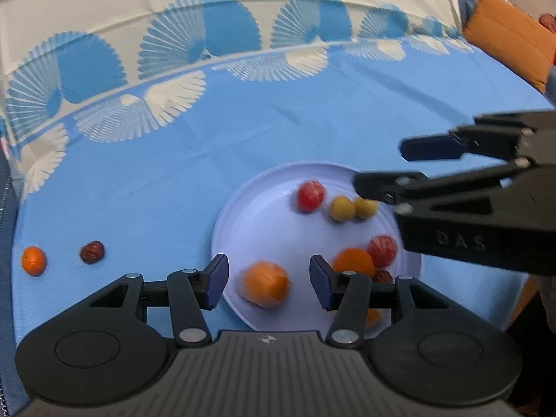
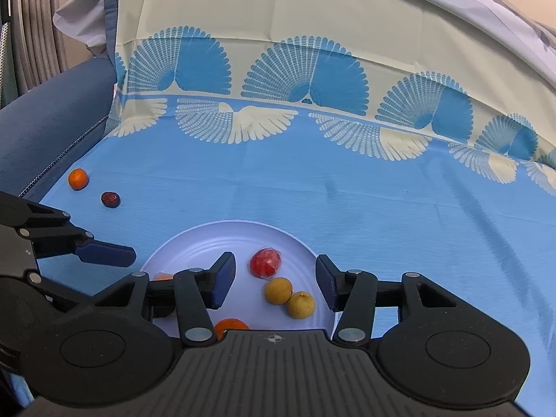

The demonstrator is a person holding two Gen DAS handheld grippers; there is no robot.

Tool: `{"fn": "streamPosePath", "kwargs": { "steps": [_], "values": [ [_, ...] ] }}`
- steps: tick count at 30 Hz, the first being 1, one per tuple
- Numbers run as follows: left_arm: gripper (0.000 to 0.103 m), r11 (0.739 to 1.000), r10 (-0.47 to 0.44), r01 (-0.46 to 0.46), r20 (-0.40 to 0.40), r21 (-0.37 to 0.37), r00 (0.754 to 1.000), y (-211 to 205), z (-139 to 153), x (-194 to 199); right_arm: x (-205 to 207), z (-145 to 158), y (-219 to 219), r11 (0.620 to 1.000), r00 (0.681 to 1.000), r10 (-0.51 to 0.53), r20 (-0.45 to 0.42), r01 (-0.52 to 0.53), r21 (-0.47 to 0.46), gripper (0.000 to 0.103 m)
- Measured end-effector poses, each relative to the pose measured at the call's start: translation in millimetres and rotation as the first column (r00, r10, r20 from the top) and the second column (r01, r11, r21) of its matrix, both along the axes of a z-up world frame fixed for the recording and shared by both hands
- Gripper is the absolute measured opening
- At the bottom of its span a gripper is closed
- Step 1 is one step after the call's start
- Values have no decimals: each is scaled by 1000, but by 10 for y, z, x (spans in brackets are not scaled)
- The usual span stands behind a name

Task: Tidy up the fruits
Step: 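Open both tools to drop the orange and yellow fruit onto the plate, then move the left tool to the small mandarin while the right tool moves to the date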

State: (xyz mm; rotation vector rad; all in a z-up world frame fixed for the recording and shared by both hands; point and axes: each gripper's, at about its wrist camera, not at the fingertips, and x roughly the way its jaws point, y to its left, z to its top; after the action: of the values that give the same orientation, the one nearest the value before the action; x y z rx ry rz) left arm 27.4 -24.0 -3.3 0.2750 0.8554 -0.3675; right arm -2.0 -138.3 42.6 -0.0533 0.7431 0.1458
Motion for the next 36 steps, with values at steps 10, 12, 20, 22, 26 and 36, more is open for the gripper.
{"fn": "streamPosePath", "kwargs": {
  "steps": [10, 12, 20, 22, 26, 36],
  "values": [
    [18, 955, 295, -288, 117, -71, 948, 547, 333, 243, -9, 24, 3, 1000, 1000, -15, 13, 15, 2, 54],
    [17, 935, 354, -344, 149, -93, 923, 699, 450, 289, -6, 25, 7, 1000, 1000, -15, 15, 15, 4, 54],
    [18, 921, 377, -388, 222, 6, 899, 1093, 720, 681, 26, 54, 95, 1000, 999, -20, 32, 19, 16, 54],
    [18, 910, 390, -413, 250, 44, 886, 1206, 600, 749, 29, 58, 134, 1000, 999, -15, 36, 14, 16, 53],
    [18, 862, 499, -504, 98, 42, 861, 1527, 306, 895, 35, 48, 209, 1000, 1000, -1, 31, 0, 19, 53],
    [18, 826, 564, -562, 41, -52, 825, 1656, 268, 999, 134, 84, 529, 996, 997, 48, 63, -52, 65, 52]
  ]
}}
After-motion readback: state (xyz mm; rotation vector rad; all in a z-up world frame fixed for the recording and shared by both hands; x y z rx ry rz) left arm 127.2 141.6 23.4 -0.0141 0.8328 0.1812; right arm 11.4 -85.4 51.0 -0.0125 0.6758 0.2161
